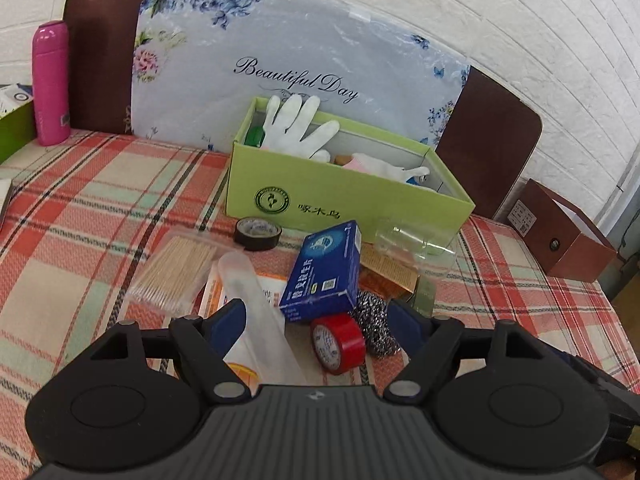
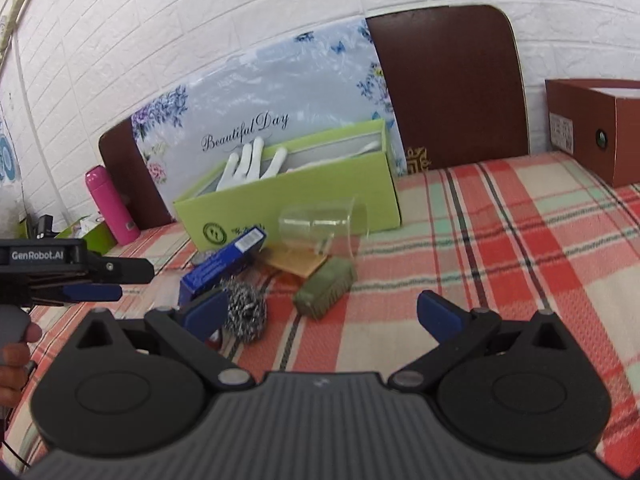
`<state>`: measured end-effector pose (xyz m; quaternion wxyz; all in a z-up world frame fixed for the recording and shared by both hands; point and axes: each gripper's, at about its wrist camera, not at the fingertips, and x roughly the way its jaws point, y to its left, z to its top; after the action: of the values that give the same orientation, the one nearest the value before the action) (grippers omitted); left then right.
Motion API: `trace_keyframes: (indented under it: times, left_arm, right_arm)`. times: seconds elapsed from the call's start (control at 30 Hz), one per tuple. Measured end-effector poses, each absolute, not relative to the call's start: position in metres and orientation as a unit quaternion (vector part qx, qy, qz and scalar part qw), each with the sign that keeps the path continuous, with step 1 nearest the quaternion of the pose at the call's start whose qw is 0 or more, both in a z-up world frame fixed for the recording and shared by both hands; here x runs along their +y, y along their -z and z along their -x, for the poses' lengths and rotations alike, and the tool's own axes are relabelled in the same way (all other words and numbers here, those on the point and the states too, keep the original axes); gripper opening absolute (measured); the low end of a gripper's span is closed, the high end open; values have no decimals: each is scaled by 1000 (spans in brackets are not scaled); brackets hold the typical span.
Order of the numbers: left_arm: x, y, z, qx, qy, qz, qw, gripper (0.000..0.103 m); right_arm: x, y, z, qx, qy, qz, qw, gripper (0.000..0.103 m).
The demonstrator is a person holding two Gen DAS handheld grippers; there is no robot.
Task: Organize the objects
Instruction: 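Grasp the red tape roll with the right tool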
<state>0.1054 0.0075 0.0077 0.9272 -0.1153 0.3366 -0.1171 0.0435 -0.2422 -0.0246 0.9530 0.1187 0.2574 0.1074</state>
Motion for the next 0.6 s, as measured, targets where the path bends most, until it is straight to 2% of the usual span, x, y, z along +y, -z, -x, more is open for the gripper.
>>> trace_keyframes:
  times: [0.33, 0.6]
  left_arm:
    - [22, 14, -85, 362, 113, 137, 915, 81]
    - [46, 17, -72, 351, 117, 162, 915, 81]
  right_arm:
    - [-226, 34, -28, 255, -134, -139, 947, 103]
    - [-177, 39, -35, 291, -167, -44, 941, 103]
